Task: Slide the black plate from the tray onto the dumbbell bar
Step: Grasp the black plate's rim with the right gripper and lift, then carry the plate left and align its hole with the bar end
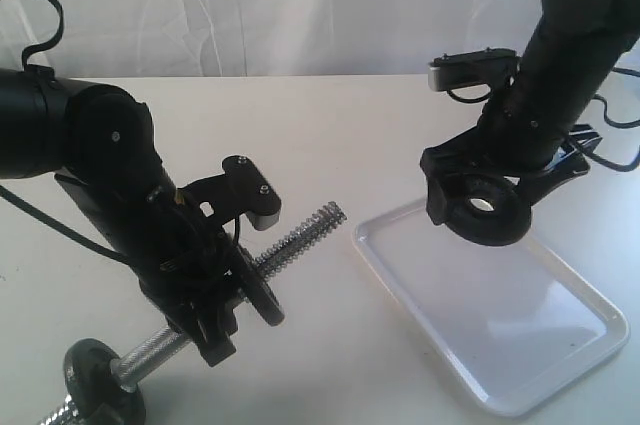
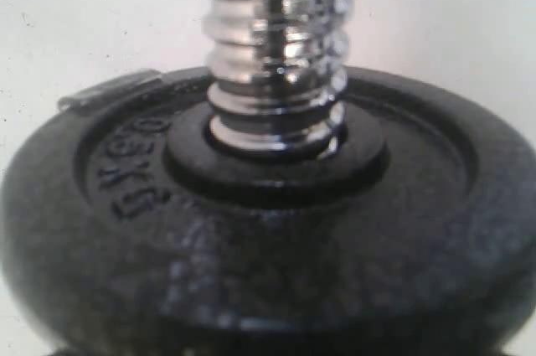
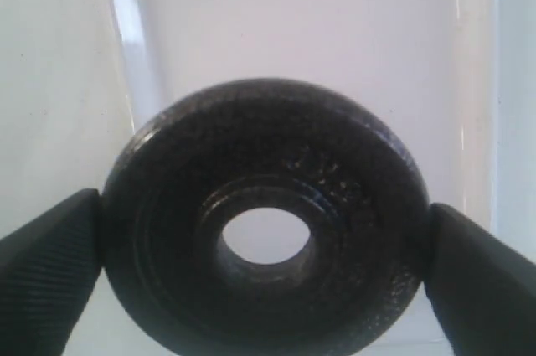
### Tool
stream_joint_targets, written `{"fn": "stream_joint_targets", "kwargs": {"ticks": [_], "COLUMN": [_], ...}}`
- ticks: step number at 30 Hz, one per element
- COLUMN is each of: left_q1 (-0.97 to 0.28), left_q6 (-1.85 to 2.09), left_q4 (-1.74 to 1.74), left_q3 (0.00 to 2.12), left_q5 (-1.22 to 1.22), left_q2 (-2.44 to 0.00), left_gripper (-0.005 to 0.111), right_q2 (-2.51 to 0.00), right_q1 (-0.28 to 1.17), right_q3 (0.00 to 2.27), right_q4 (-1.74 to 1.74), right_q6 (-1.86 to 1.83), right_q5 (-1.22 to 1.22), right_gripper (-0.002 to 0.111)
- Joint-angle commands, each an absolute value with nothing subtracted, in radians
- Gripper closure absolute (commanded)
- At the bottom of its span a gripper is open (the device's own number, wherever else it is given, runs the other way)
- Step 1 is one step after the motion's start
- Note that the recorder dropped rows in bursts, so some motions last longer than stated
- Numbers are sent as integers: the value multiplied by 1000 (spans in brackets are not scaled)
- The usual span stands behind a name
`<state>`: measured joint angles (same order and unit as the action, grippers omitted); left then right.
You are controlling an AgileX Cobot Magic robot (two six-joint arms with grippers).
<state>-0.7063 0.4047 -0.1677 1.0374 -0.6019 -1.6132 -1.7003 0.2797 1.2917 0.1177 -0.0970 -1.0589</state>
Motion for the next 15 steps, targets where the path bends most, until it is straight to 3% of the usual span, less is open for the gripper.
{"fn": "stream_joint_targets", "kwargs": {"ticks": [1,15], "left_q1": [-711,-711], "left_q6": [397,399], "left_q4": [-235,-237], "left_q3": [1061,1061], "left_q5": [-597,-601], "left_q2": [-1559,-1559], "left_gripper": [107,107], "right_q2": [-1613,-1599], "right_q1": [265,44], "right_q3": [1255,1161], "right_q4": [174,854], "right_q6": [-154,-637], "right_q5": [-1072,-1221], "right_gripper": [108,108]}}
